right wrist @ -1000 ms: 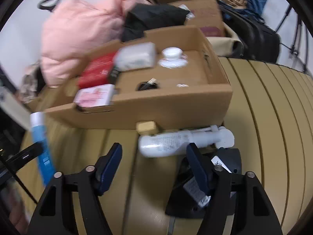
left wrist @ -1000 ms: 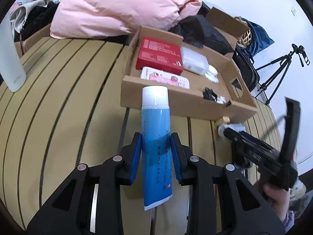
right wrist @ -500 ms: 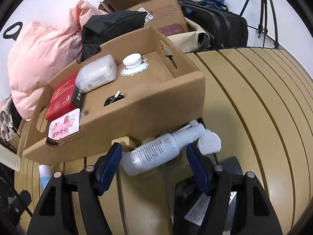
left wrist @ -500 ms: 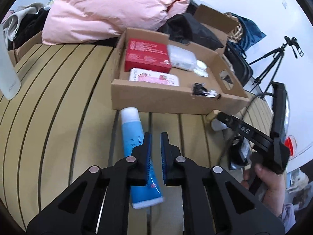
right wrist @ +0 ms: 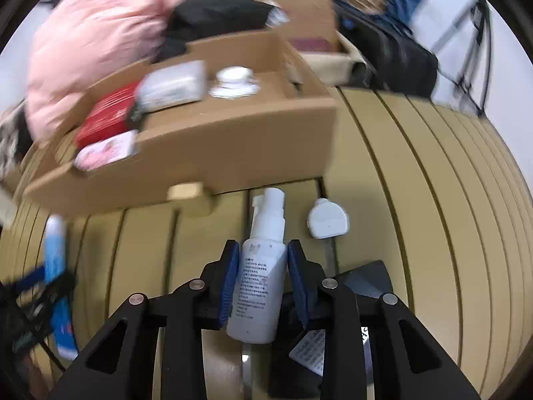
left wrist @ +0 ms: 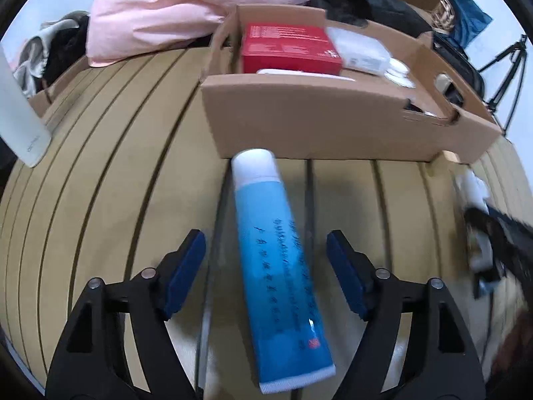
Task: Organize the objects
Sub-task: 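Grasp the white spray bottle with the right tool while the left tool holds the tube, then carry tube and bottle into the tray and open both tools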
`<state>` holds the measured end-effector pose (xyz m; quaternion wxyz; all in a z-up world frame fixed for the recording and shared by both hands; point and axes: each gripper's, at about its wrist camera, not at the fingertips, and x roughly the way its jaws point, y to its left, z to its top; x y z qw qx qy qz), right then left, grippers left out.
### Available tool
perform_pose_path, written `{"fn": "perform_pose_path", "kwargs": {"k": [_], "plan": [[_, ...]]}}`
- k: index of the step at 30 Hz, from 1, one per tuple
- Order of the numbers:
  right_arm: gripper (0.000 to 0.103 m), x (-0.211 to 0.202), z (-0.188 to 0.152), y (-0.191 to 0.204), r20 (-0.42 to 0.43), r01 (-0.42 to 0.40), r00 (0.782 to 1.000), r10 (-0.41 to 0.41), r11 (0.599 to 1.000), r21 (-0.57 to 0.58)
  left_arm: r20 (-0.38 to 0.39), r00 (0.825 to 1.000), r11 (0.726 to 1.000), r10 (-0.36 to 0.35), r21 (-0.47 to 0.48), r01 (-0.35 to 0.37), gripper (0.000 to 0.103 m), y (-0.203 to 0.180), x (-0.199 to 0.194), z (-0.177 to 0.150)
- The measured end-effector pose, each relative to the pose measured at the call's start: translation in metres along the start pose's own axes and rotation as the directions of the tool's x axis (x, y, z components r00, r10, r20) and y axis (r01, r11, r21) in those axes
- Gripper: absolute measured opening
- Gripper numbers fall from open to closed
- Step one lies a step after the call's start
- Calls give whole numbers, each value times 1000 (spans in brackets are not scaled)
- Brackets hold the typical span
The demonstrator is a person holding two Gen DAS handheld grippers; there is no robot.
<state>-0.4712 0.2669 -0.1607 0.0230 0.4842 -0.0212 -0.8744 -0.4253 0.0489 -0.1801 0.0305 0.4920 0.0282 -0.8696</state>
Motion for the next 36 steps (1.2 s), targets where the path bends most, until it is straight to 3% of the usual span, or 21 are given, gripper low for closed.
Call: {"fn": "perform_pose_path", "kwargs": {"k": [1, 2, 4, 8, 11, 13, 17, 21, 25, 27, 31, 36], "plan": [[32, -4, -4, 6, -11, -29, 1000, 28, 999, -30, 13, 1000, 1000, 15, 7, -15, 61, -1, 0, -1], [32, -6, -8, 12, -21, -62, 998, 61, 996, -56, 38, 999, 1000, 11, 14, -11, 40, -3, -3, -3], [32, -8, -23, 26, -36, -105, 994, 102, 989, -104, 45, 999, 999, 23, 48, -26, 30, -8, -7, -6], [32, -9, -39, 43, -11, -51, 999, 49, 977, -205, 66, 997, 996, 45, 77, -50, 28, -14, -14, -17], [31, -11, -37, 39, -30, -76, 997, 72, 983, -169, 66, 998, 998, -20, 61, 16, 28, -12, -28, -24], [31, -20, -36, 39, -19, -107, 994, 105, 980, -166, 87, 991, 993, -103, 58, 98, 28, -9, -48, -30], [31, -64, -44, 40, 50, -194, 978, 203, 970, -146, 133, 958, 967, -252, 66, 245, 28, 6, -115, -49], [31, -123, -70, 38, 120, -260, 953, 279, 954, -151, 168, 939, 954, -300, 72, 292, 28, 13, -169, -65], [31, -158, -92, 29, 131, -294, 942, 310, 947, -126, 177, 934, 951, -309, 64, 302, 28, 10, -184, -65], [31, -164, -97, 26, 128, -289, 944, 305, 949, -127, 156, 933, 945, -326, 49, 322, 28, 5, -181, -57], [31, -165, -89, 17, 117, -267, 952, 282, 955, -131, 148, 911, 923, -384, 36, 383, 28, -4, -177, -28], [31, -163, -32, 5, 142, -257, 950, 279, 953, -160, 157, 896, 909, -415, 23, 417, 28, -29, -163, 59]]}}
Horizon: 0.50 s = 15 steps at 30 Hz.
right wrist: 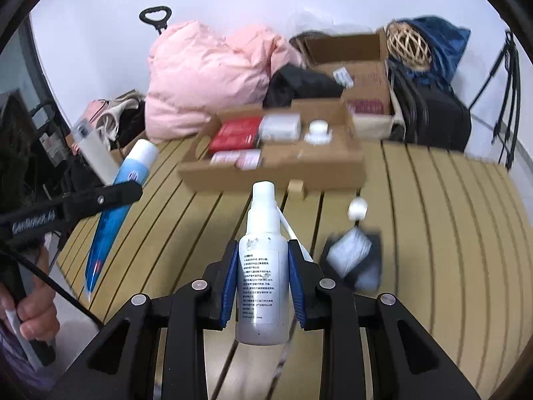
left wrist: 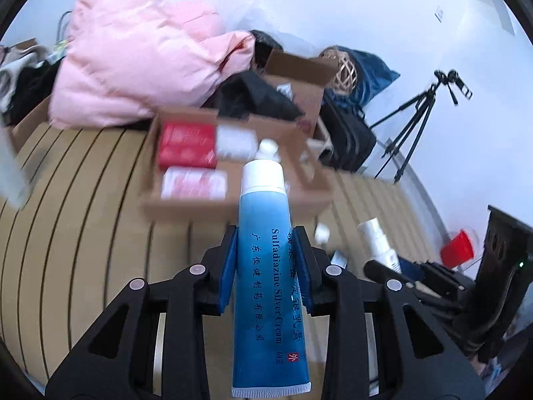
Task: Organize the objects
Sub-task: 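Carry tube and bottle into the tray and open both tools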
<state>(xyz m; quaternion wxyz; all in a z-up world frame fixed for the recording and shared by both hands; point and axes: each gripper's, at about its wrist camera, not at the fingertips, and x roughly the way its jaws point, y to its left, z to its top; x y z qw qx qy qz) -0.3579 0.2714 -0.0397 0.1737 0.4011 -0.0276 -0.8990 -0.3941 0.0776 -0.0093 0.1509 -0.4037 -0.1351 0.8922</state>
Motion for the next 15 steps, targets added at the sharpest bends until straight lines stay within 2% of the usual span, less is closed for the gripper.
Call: {"fn": "perform_pose_path", "kwargs": {"k": [3, 8, 12, 15], "plan": [[31, 16, 47, -18, 19, -10, 1000, 10, 1000, 14, -25, 1000, 1000, 2, 2, -2, 29, -6, 43, 57], [31, 84, 127, -52, -56, 28, 998, -26, 999, 34, -98, 994, 998, 50, -30, -53, 29, 2, 124, 111], [31, 138, 155, -75, -130, 74, 989, -67, 996, 47, -176, 980, 994, 88, -42, -97, 29, 14, 191, 116], [31, 174, 158, -91, -191, 130, 975, -117, 990, 53, -223, 966, 990, 132, -20, -140, 30, 22, 224, 104]]}}
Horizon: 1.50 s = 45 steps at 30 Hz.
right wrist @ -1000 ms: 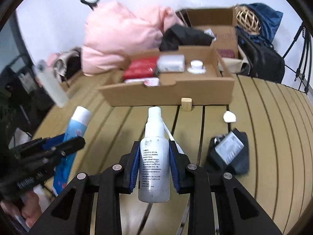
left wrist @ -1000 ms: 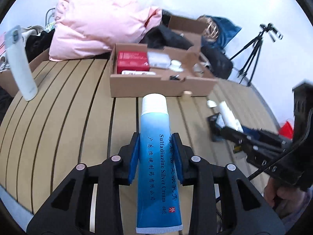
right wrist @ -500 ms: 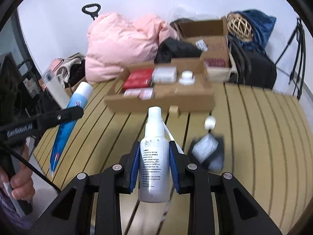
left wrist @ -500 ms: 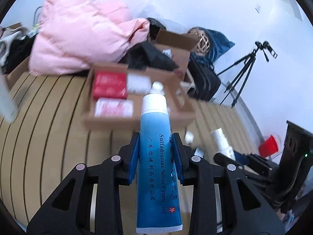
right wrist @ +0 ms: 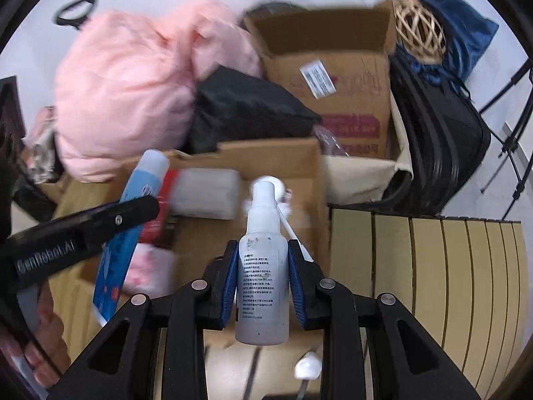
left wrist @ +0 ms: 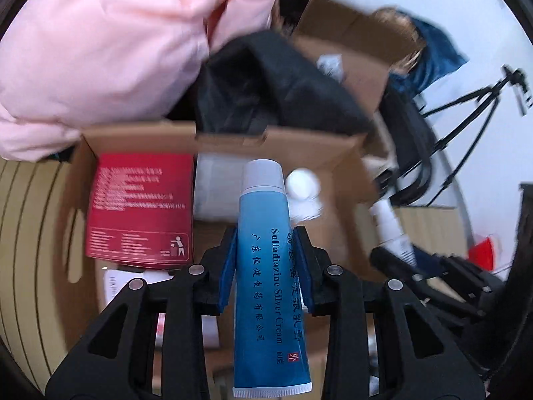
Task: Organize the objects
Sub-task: 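Carry tube and bottle into the tray and open both tools, then withdraw both tools from the tray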
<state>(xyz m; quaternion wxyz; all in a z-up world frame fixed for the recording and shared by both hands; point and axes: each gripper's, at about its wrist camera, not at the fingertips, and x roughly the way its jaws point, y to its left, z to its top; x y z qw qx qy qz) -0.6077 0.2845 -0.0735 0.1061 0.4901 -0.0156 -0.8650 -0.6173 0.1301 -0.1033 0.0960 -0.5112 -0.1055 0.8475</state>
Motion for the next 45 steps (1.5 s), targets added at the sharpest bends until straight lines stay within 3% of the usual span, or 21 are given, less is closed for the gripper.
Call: {"fn": "perform_pose_path", "kwargs": {"k": [3, 5, 6, 7, 12, 15, 18, 22, 24, 25, 28, 29, 31, 33, 35, 36, 39, 42, 45], "plan": [[31, 29, -2, -5, -35, 40, 999, -40, 999, 6, -37, 998, 999, 45, 11, -44, 34, 5, 25, -12], [31, 41, -7, -6, -45, 59, 997, -59, 998, -4, -32, 999, 999, 32, 29, -31, 54, 9, 28, -18], [33, 45, -9, -6, -43, 67, 997, -68, 998, -15, -26, 999, 999, 34, 40, -33, 57, 11, 27, -21], [35, 48, -11, -6, -40, 59, 997, -60, 998, -14, -20, 999, 998, 41, 54, -40, 58, 14, 26, -23], [69, 47, -21, 5, -44, -3, 999, 1, 1000, -30, 3, 999, 992, 36, 121, -36, 59, 25, 13, -46], [70, 48, -33, 15, -55, 25, 998, -29, 998, -61, -35, 998, 985, 43, 166, -37, 67, 32, 13, -61], [72, 45, -54, 25, -54, 67, 996, -73, 993, -95, -42, 999, 989, 15, 151, -8, 66, 40, 4, -74], [76, 32, -75, 33, -58, 48, 997, -52, 997, -59, -67, 997, 988, 25, 151, -15, 65, 42, -7, -87], [76, 26, -84, 38, -64, 37, 997, -41, 997, -70, -67, 998, 992, 4, 125, 4, 58, 48, -15, -89], [76, 22, -86, 39, -67, 22, 997, -26, 998, -57, -66, 998, 994, -22, 105, 29, 40, 49, -19, -87], [76, -1, -90, 35, -31, -44, 999, 44, 999, 5, -34, 999, 1000, -20, 2, 20, 17, 50, -31, -78], [76, -12, -89, 33, -7, -60, 998, 60, 998, 27, 9, 999, 999, -41, -21, 42, 10, 46, -38, -72], [76, -33, -88, 29, 43, -87, 996, 84, 994, 62, 76, 993, 996, -91, -15, 93, 5, 35, -49, -66], [77, -53, -88, 27, 81, -92, 993, 85, 992, 85, 138, 986, 995, -98, -17, 101, 10, 26, -66, -60], [77, -71, -89, 27, 107, -102, 990, 92, 991, 89, 157, 981, 994, -112, 3, 113, 37, 23, -81, -56], [78, -79, -91, 26, 115, -101, 989, 91, 991, 89, 174, 979, 995, -103, 26, 100, 42, 23, -91, -56], [78, -96, -100, 27, 126, -98, 988, 88, 992, 80, 214, 975, 995, -51, 95, 32, 47, 30, -125, -72], [79, -113, -112, 31, 120, -86, 990, 79, 995, 52, 200, 980, 986, 22, 159, -54, 63, 31, -149, -93], [82, -128, -130, 39, 115, -85, 990, 83, 996, 14, 195, 976, 973, 95, 189, -132, 68, 40, -176, -139]]}}
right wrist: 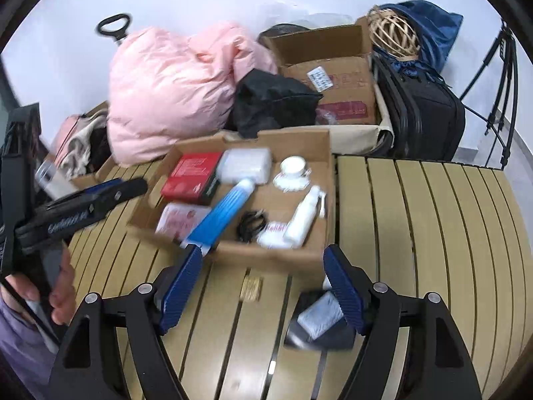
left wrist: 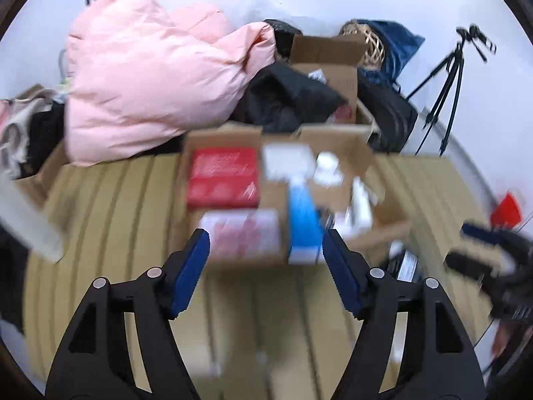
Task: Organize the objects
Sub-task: 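Withdraw both tools from the tray, then grasp the small beige block with the left tool while the right tool grasps the white plug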
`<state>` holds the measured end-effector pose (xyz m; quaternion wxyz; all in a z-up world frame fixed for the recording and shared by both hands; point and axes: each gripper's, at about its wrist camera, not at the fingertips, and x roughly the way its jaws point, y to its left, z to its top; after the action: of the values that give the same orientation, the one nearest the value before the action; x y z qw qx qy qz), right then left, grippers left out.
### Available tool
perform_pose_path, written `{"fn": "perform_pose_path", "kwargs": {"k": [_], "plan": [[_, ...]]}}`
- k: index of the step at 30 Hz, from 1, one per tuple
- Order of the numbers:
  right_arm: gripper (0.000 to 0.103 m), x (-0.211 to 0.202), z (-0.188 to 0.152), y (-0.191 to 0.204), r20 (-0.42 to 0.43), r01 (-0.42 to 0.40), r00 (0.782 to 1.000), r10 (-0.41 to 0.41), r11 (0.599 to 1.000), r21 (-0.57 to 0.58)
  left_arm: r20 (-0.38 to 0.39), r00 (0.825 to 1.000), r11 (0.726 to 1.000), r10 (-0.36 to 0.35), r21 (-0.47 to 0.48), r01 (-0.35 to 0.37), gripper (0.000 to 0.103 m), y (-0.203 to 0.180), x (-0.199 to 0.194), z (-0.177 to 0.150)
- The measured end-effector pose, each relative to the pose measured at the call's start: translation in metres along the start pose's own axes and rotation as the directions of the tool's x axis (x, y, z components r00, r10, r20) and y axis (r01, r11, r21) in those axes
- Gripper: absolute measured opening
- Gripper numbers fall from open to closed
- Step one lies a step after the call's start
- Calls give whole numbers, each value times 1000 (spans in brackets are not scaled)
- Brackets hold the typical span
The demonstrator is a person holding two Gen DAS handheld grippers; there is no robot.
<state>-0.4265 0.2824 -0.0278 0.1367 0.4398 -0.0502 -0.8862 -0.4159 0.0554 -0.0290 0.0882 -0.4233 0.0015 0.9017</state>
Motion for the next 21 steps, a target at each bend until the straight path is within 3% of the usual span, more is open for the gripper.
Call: {"fn": "perform_pose_path", "kwargs": {"k": [2, 3, 7, 11, 15, 21], "plan": [[83, -13, -17, 9, 8, 12, 1000, -12, 999, -34, 3, 1000, 1000, 10, 10, -10, 83, 2, -23, -32], [83, -22, -30, 16, 19, 20, 1000, -19, 998, -54, 2, 1000, 1000, 13, 7, -13, 86, 3, -35, -50], [88, -49, -78, 30, 60, 16, 998, -12, 998, -58, 25, 1000, 1000, -2, -27, 3, 94, 5, -73, -116], [88, -61, -136, 28, 68, 10, 998, -12, 999, 30, 6, 1000, 997, -18, -71, 19, 94, -1, -88, -161], [88, -56, -180, 17, 32, -14, 999, 11, 993, 117, 15, 999, 999, -32, -37, 32, 95, -16, -81, -168], [88, -56, -178, 5, 30, 57, 998, -60, 993, 102, 24, 996, 995, -86, -55, 87, 95, -30, -60, -160]]}}
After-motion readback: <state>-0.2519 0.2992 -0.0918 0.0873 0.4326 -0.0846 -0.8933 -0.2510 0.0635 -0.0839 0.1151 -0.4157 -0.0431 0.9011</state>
